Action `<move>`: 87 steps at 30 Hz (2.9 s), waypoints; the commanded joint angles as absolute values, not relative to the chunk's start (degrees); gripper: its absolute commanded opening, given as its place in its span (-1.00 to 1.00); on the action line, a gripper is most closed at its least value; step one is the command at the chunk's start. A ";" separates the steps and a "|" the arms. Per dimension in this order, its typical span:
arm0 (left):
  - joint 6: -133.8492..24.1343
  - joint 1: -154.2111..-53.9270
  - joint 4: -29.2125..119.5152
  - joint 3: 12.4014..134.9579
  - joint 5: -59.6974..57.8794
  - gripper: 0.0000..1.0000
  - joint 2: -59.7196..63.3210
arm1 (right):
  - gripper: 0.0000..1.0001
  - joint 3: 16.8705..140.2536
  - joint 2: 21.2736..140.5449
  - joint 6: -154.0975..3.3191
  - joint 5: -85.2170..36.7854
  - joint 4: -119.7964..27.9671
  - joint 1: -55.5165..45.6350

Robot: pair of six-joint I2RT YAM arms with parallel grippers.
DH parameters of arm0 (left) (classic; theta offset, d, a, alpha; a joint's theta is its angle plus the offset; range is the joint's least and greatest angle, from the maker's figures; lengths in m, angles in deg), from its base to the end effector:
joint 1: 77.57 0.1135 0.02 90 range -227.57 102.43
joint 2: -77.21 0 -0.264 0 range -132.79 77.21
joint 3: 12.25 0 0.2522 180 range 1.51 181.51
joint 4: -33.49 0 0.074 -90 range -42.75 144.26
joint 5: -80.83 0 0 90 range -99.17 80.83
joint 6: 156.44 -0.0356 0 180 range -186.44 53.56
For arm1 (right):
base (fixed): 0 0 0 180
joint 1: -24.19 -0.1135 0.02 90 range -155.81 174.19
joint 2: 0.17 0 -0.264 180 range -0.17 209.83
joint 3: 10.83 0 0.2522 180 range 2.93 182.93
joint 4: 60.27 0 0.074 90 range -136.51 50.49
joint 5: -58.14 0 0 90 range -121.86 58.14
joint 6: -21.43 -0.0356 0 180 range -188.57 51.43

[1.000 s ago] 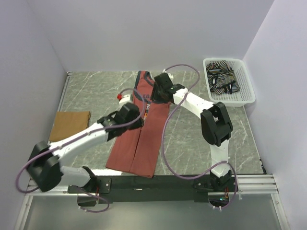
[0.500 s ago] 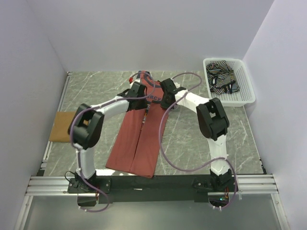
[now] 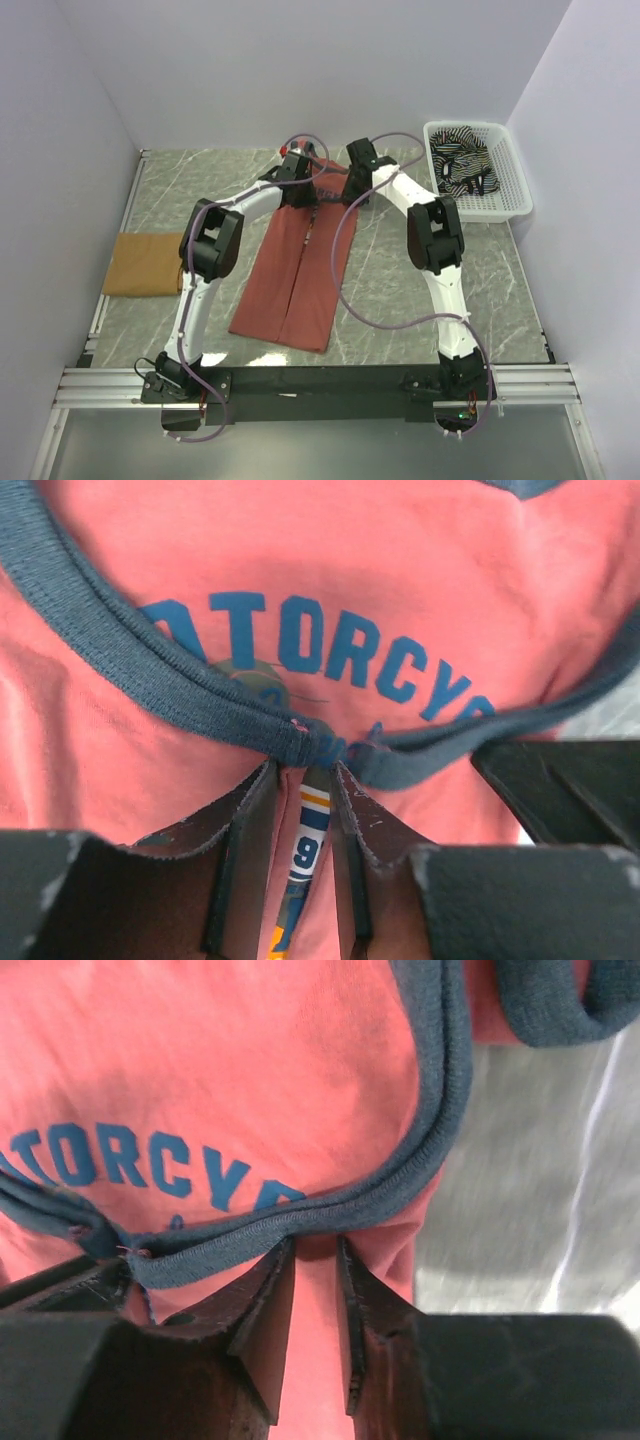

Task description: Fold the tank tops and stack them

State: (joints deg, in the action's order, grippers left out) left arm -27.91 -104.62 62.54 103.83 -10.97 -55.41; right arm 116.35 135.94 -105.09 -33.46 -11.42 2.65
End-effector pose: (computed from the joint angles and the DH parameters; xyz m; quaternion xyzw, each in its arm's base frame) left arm 0.4611 -0.2342 0.1577 -0.0985 0.9205 -0.1924 0.3255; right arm 0.4820 0.1892 0.1647 0.1291 0.9519 0.1229 0.2491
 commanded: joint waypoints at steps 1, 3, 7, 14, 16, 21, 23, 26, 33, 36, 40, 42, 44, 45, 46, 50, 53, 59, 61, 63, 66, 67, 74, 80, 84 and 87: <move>-24.79 -104.73 62.81 111.78 -6.19 -0.34 -59.37 | -0.32 124.73 140.27 -102.94 -31.95 -6.97 5.63; -21.29 -104.29 62.37 114.17 -5.57 -0.34 -61.65 | -0.25 129.39 142.55 -102.59 -29.58 -6.78 7.21; -15.03 -103.15 55.45 115.86 -3.55 -0.31 -63.50 | 0.00 133.01 143.80 -101.19 -26.33 -10.97 9.50; -13.26 -102.18 44.91 114.02 -2.31 -0.07 -60.80 | 0.25 130.03 139.15 -98.63 -21.23 -18.99 10.04; -13.88 -101.74 41.82 108.42 -1.79 0.06 -55.18 | 0.30 127.92 135.63 -98.55 -20.61 -20.49 9.77; -16.51 -101.56 38.29 99.26 -0.82 0.23 -41.49 | 0.34 121.41 127.56 -99.77 -20.96 -21.81 8.37; -16.69 -101.56 37.77 93.03 -1.26 0.26 -36.99 | 0.35 118.09 125.52 -100.83 -21.57 -21.99 8.02; -16.69 -101.74 42.66 84.41 -5.10 0.25 -28.02 | 0.36 112.21 121.66 -102.94 -21.40 -21.55 7.84; -13.44 -104.55 65.08 57.47 -20.23 -0.06 -2.62 | 0.34 79.26 100.05 -107.85 -31.85 -23.74 -0.67; -10.73 -105.51 68.87 45.43 -21.04 -0.09 7.81 | 0.32 62.65 89.62 -114.08 -36.50 -27.34 -7.61; -7.03 -107.27 69.84 33.35 -20.60 -0.10 19.27 | 0.29 46.37 78.42 -125.33 -38.27 -31.21 -16.05; -5.01 -108.24 70.10 28.44 -20.42 -0.10 23.49 | 0.29 39.07 72.62 -128.94 -38.97 -31.92 -20.71; -3.43 -109.20 69.93 26.22 -20.60 -0.10 26.04 | 0.29 33.18 67.62 -134.21 -40.03 -32.79 -23.96; -3.16 -109.30 69.50 24.64 -20.51 -0.10 26.58 | 0.29 31.51 66.29 -137.01 -40.38 -33.67 -25.02; -2.89 -109.47 69.75 24.19 -20.94 -0.10 26.93 | 0.29 30.19 65.23 -138.35 -40.73 -34.03 -25.82; -1.93 -110.26 70.46 22.87 -22.96 -0.08 28.34 | 0.29 26.49 63.37 -142.31 -41.96 -35.96 -28.98; -1.75 -110.26 71.16 22.87 -24.89 -0.07 28.17 | 0.28 26.75 64.25 -144.42 -42.92 -37.19 -30.83; -1.40 -110.26 69.59 22.34 -26.93 -0.07 24.22 | 0.26 25.78 67.23 -149.69 -43.46 -39.74 -33.73; -1.57 -110.26 68.79 22.16 -26.49 -0.08 22.98 | 0.23 25.08 67.94 -151.01 -43.02 -40.62 -34.34; -1.92 -110.26 68.18 21.82 -26.14 -0.10 21.93 | 0.18 24.90 68.56 -151.63 -43.19 -40.53 -34.70; -2.27 -110.26 67.12 20.85 -25.26 -0.13 22.45 | 0.09 24.90 69.52 -151.98 -43.37 -40.44 -36.19; -2.19 -110.35 67.21 20.76 -25.17 -0.14 22.71 | 0.07 25.07 70.57 -152.16 -43.54 -40.36 -36.54; -3.07 -110.61 66.16 20.76 -23.94 -0.21 21.58 | -0.28 24.02 74.27 -153.39 -42.32 -41.15 -38.66; -2.45 -112.63 65.36 20.67 -23.67 -0.32 18.15 | -0.53 25.86 74.54 -150.67 -43.80 -37.20 -38.83; -1.75 -114.56 65.54 20.85 -23.32 -0.58 17.18 | -0.62 27.62 74.10 -147.95 -45.04 -32.90 -38.83; -1.31 -116.32 65.71 21.46 -22.10 -0.77 17.00 | -0.67 29.37 73.66 -144.87 -45.57 -29.39 -38.92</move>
